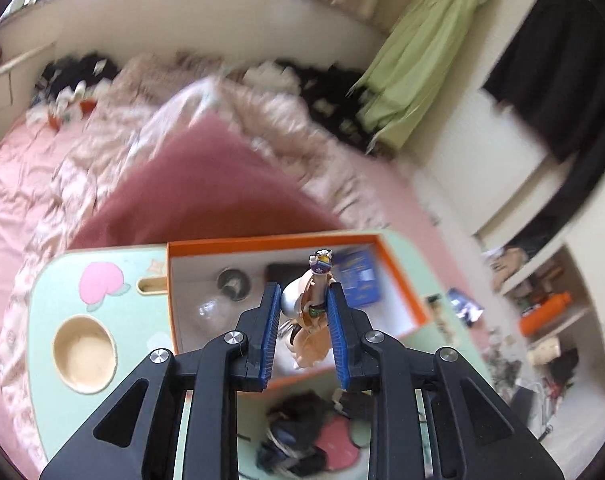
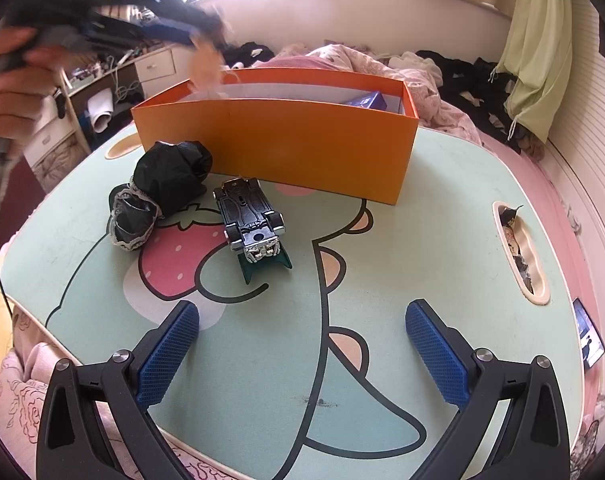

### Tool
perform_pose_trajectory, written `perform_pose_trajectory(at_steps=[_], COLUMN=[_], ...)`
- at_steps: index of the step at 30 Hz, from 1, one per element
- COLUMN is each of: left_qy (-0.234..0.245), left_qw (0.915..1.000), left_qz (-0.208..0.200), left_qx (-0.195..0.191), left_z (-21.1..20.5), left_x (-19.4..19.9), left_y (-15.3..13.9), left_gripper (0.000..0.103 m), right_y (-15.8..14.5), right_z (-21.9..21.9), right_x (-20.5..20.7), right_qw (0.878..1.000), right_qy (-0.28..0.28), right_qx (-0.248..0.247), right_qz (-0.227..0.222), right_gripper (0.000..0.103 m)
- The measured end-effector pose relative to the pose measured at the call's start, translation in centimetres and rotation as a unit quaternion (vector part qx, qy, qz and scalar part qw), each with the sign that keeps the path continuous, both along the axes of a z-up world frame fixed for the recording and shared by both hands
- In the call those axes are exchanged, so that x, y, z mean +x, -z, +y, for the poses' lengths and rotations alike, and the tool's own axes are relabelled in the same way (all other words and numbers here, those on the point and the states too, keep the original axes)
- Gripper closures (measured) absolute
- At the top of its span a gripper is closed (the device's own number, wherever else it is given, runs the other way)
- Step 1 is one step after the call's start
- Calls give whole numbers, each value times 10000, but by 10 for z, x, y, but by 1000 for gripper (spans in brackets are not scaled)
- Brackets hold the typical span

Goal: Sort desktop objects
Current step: 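Lift the figurine out and set it on the table with the left gripper, then reach into the box and grasp the white fluffy pompom with the right gripper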

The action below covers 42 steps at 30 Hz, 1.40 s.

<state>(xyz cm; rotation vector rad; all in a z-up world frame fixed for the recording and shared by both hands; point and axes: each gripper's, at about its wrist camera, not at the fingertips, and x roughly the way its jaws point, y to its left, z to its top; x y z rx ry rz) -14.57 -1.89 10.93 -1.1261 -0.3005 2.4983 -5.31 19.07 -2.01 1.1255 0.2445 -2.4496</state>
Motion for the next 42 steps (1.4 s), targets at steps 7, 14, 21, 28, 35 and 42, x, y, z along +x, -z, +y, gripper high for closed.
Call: perform_pose_trajectory(at_steps=[7, 14, 21, 28, 35, 42], left_qy=[-24, -6, -109, -317, -444, -681], left_qw=[9998, 9962, 9975, 9977, 9882, 9825], left_qz=[89, -859, -668, -66, 80, 376], left_qx=[-192, -134, 207, -593, -1461, -1692], left_z=[-22, -28, -9, -4, 5, 27], left_x=[61, 66, 57, 90, 137, 139], left_y=[-2, 76, 94, 80, 100, 119], left_gripper=[78, 78, 75, 32, 26, 12], right_y=[0, 0, 0, 1, 1, 1], right_z=[0, 0, -1, 0, -1, -1], right_x=[0, -1, -1, 0, 0, 0], right_qw=[10000, 10000, 10000, 10000, 10000, 10000], right_qy=[1, 0, 1, 3, 4, 6], right_qx=[-1, -1, -4, -2, -1, -9], right_qz=[1, 4, 6, 8, 9, 4], right_gripper=[0, 0, 0, 0, 0, 0])
